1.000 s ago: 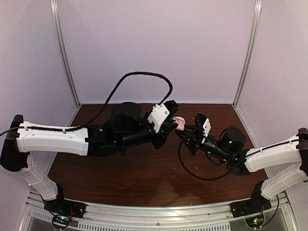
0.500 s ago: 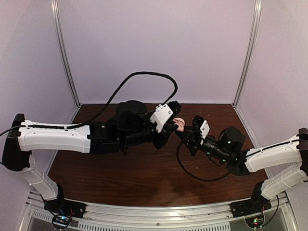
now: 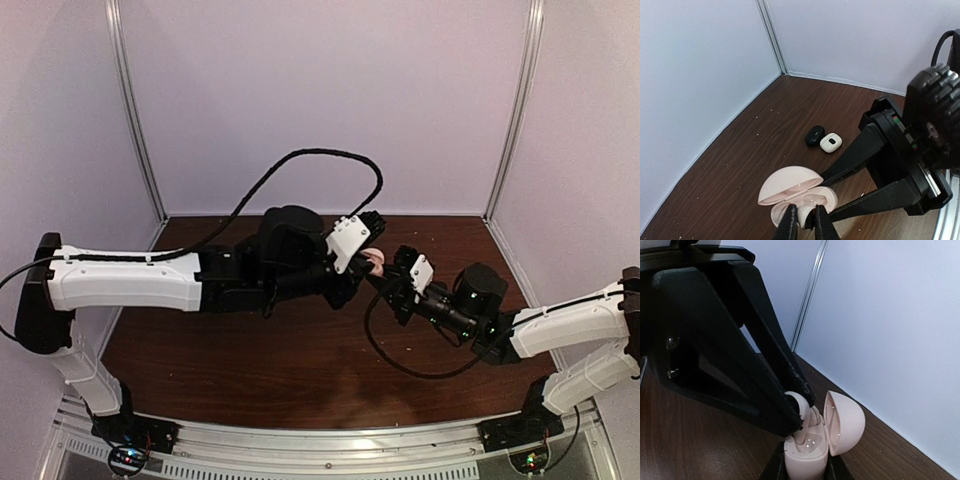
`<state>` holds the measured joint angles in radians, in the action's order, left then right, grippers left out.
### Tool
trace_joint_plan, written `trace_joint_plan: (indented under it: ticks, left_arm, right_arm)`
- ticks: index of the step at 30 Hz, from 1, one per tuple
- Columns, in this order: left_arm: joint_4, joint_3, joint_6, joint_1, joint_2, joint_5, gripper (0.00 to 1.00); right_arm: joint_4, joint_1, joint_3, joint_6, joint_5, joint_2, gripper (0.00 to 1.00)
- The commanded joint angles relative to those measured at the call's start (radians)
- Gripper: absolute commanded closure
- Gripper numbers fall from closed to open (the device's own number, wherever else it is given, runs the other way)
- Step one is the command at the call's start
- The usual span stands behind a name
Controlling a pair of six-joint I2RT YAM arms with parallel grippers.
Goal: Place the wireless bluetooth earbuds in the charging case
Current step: Insert the right earbud into the right side groove of the charging case, then close the charging case with the earbuds inside.
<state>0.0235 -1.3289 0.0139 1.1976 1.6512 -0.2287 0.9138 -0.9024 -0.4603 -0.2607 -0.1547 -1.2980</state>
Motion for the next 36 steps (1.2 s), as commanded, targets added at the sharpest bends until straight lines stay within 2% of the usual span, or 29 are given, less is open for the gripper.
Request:
trace_joint_plan:
  ticks: [1,9,16,22,28,31,36]
  left_arm:
    - [0.083,-0.028,0.041,-0.007,0.039,0.002,0.88]
    - [0.096,-0.033,0.052,-0.013,0.036,-0.004,0.68]
    - [0.084,-0.011,0.056,-0.014,0.006,-0.006,0.63]
    - [-0.05,0.119,0.038,-0.015,-0.126,0.053,0.52]
    - [-0.056,0.198,0.01,-0.065,-0.232,0.16,0.38]
    - [-0.094,0.257,-0.017,-0.099,-0.294,0.226,0.32]
    - [-0.154,0.332,-0.055,-0.148,-0.356,0.355,0.17]
  right_arm:
    - [0.096,-0.013,-0.013,-0.002,-0.011,0.039,1.0]
    - [0.126,-0.013,-0.002,0.035,-0.008,0.034,1.0]
    - [0.136,-0.012,0.003,0.051,-0.008,0.027,1.0]
    - [0.143,-0.006,0.012,0.078,-0.029,0.026,1.0]
    - [0.15,0.022,0.018,0.149,-0.155,0.029,1.0]
    - [0.16,0.037,0.024,0.186,-0.224,0.038,1.0]
    - [0.174,0.059,0.014,0.258,-0.378,0.037,1.0]
